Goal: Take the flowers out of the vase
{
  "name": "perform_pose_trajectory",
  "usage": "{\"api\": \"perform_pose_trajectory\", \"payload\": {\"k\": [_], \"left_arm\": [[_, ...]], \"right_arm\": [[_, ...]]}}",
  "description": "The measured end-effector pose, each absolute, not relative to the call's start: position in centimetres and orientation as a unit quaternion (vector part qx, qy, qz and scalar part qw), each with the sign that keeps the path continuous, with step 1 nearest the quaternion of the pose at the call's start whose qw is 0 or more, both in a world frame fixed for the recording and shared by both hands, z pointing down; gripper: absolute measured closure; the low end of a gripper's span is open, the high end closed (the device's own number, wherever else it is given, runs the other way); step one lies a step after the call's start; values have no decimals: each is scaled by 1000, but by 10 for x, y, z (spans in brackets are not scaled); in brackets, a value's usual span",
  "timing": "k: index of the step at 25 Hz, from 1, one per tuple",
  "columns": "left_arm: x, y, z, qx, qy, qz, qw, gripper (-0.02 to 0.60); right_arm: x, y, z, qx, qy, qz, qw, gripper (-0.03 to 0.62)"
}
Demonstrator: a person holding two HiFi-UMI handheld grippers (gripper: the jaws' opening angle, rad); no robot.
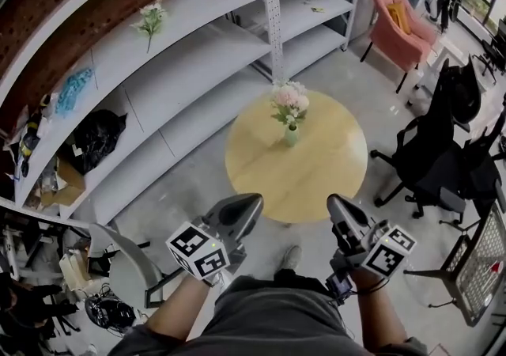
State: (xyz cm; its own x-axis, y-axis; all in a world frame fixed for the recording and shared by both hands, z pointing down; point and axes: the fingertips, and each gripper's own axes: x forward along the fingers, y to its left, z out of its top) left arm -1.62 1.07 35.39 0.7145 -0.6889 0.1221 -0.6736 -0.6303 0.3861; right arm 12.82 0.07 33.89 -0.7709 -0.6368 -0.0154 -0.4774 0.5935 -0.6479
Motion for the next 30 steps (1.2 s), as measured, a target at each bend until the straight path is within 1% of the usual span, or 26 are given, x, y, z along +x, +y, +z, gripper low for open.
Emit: {"api": "perform_pose_trajectory", "payload": {"k": [7, 15, 25, 30], "left_arm": [[-11, -25, 366, 898, -390, -10, 206, 572], [-7, -68, 375, 911, -356, -5, 209, 572], [-17, -137, 416, 921, -315, 25, 227, 572], [-17, -168, 438, 920, -311, 42, 234, 572]], "right_arm": [[127, -29, 350, -311, 888, -323, 104, 579], [112, -64, 357, -332, 881, -323, 103, 579], [81, -115, 384, -378, 858, -332, 99, 579], [70, -143, 400, -397, 852, -331, 83, 579]]}}
